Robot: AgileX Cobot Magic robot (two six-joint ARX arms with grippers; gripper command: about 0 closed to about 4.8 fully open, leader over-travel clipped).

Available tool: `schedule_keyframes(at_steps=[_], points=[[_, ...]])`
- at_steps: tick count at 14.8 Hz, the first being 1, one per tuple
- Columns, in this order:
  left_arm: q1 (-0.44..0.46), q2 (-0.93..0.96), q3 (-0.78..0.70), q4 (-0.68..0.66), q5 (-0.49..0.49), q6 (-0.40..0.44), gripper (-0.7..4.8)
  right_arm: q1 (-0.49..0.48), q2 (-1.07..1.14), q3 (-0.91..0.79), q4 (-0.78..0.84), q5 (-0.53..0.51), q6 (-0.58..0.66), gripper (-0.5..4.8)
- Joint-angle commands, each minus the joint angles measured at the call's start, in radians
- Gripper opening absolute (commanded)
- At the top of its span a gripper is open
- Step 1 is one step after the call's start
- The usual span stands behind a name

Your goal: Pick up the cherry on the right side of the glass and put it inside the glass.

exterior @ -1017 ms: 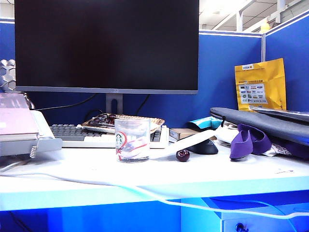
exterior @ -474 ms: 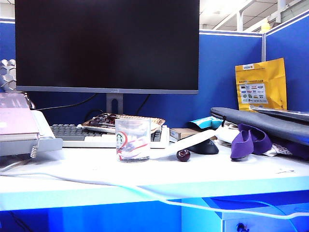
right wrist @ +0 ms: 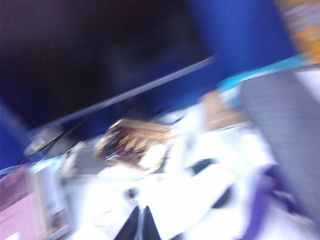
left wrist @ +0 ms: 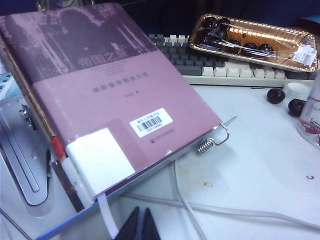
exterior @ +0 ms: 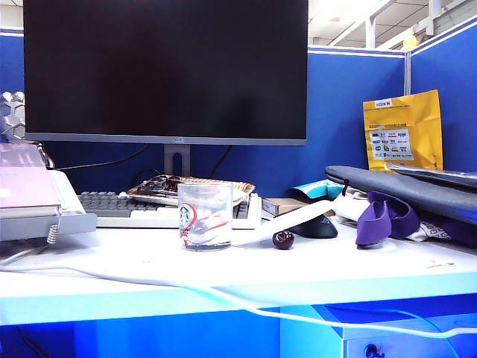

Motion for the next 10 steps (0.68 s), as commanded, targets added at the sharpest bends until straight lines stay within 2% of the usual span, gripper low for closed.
schedule_keyframes(at_steps=[1,2,3,5,6,7,10], points=[[0.001,-0.003,0.000,-0.012,0.004,0.004,-0.05,0.000,0.298,0.166,0.026,-0.212,0.000,-0.01],[0.001,-0.003,0.000,-0.012,0.004,0.004,-0.05,0.002,0.370,0.195,0.033,-0.243,0.013,-0.01],[0.001,-0.003,0.000,-0.012,0.004,0.004,-0.05,0.002,0.449,0.207,0.040,-0.357,0.079,-0.01],[0.001,-0.003,0.000,-0.012,0.004,0.004,-0.05,0.002,0.511,0.204,0.039,-0.517,0.078,-0.01],[0.001,-0.003,0.000,-0.012,0.004,0.004,-0.05,0.004,0.533,0.204,0.035,-0.543,0.064,-0.01],[0.001,-0.003,0.000,-0.012,0.004,0.004,-0.05,0.027,0.550,0.205,0.031,-0.498,0.020,-0.01],[0.001,-0.003,0.000,-0.012,0.004,0.004,-0.05,0.095,0.615,0.256,-0.053,-0.264,-0.121,-0.01]])
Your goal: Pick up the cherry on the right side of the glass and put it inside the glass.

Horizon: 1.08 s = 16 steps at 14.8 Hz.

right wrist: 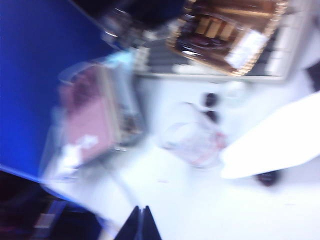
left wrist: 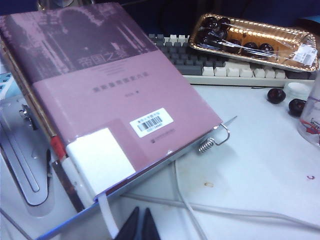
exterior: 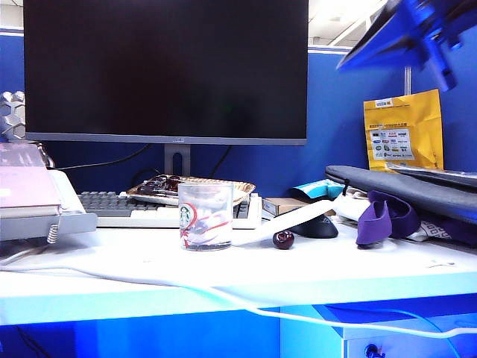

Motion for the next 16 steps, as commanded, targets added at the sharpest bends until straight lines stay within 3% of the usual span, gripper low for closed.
schedule_keyframes(at_steps=[1,4,8,10,13,16], points=[[0.001,-0.003,0.000,-0.012,0.005,0.004,-0.05,0.072,0.100,0.100,-0.115,0.235,-0.170,-0.01],[0.001,-0.003,0.000,-0.012,0.005,0.004,-0.05,0.113,0.298,0.280,-0.295,0.346,-0.241,-0.01],[0.001,-0.003,0.000,-0.012,0.005,0.004,-0.05,0.117,0.533,0.478,-0.423,0.365,-0.256,-0.01],[0.001,-0.003,0.000,-0.012,0.005,0.004,-0.05,0.129,0.573,0.502,-0.433,0.370,-0.256,-0.01],[0.001,-0.003,0.000,-0.012,0.006,0.004,-0.05,0.153,0.605,0.510,-0.474,0.497,-0.263,-0.01],[0.001,-0.003,0.000,-0.012,0.004,0.004,-0.05,0.181,0.633,0.512,-0.485,0.498,-0.263,-0.01]])
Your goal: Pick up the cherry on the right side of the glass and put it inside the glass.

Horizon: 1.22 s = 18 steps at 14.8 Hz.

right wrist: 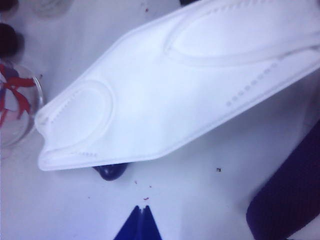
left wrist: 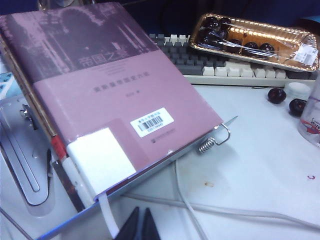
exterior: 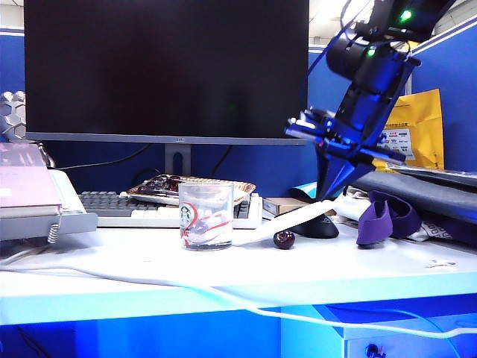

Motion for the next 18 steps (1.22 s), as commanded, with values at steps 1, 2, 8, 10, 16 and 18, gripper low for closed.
schedule_keyframes(at_steps=[1,2,8,10,16,18], points=[[0.001,-0.003,0.000,-0.012,0.006,0.004,-0.05,0.031,0.028,0.015,-0.002,-0.001,-0.003,-0.01],[0.001,-0.003,0.000,-0.012,0.003,0.004,-0.05,0.033,0.043,0.029,-0.010,-0.008,0.002,-0.01],[0.001,-0.003,0.000,-0.012,0.004,0.004,-0.05,0.045,0.128,0.159,-0.127,0.004,0.002,-0.01],[0.001,-0.003,0.000,-0.012,0.004,0.004,-0.05,0.046,0.128,0.169,-0.187,0.006,0.001,-0.01],[0.001,-0.003,0.000,-0.012,0.003,0.004,-0.05,0.045,0.174,0.172,-0.165,0.005,0.001,-0.01],[0.001,-0.003,0.000,-0.012,0.004,0.004,-0.05,0.045,0.201,0.190,-0.153,0.006,0.002,-0.01]])
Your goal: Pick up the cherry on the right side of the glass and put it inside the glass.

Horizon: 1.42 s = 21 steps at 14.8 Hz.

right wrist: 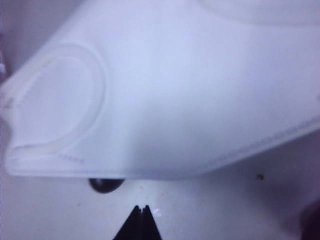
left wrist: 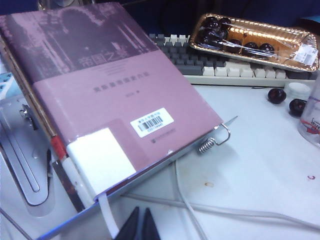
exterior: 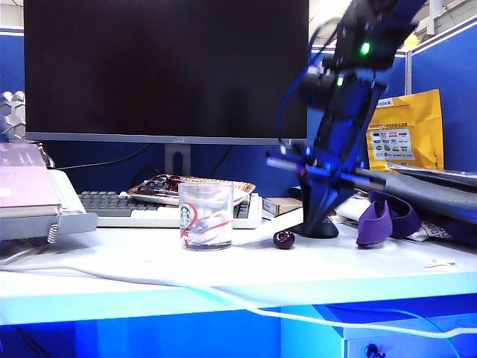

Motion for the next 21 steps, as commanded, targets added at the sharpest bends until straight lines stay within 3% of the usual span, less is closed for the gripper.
schedule_keyframes(at_steps=[1,7,10,12,15,17,19,21], points=[[0.001,-0.003,0.000,-0.012,0.003,0.004,-0.05,0.002,0.043,0.056,0.014,0.003,0.001,-0.01],[0.001,-0.003,0.000,-0.012,0.004,0.004,-0.05,0.002,0.111,0.236,0.038,0.021,-0.002,-0.01],[0.001,-0.003,0.000,-0.012,0.003,0.004,-0.05,0.002,0.110,0.239,-0.056,0.018,-0.004,-0.01],[0.001,-0.003,0.000,-0.012,0.003,0.004,-0.05,0.002,0.110,0.239,-0.163,-0.100,-0.007,-0.01],[0.001,-0.003,0.000,-0.012,0.004,0.004,-0.05,0.003,0.110,0.239,-0.174,-0.185,-0.003,0.06],[0.001,-0.003,0.000,-0.012,0.003,0.004,-0.05,0.003,0.110,0.239,-0.178,-0.184,-0.002,1.29],[0.001,-0.003,0.000,-0.012,0.003,0.004,-0.05,0.003,0.110,0.239,-0.178,-0.182,-0.001,1.70],[0.001,-0.003,0.000,-0.012,0.003,0.004,-0.05,0.003,0.110,0.239,-0.177,-0.174,0.012,2.94]])
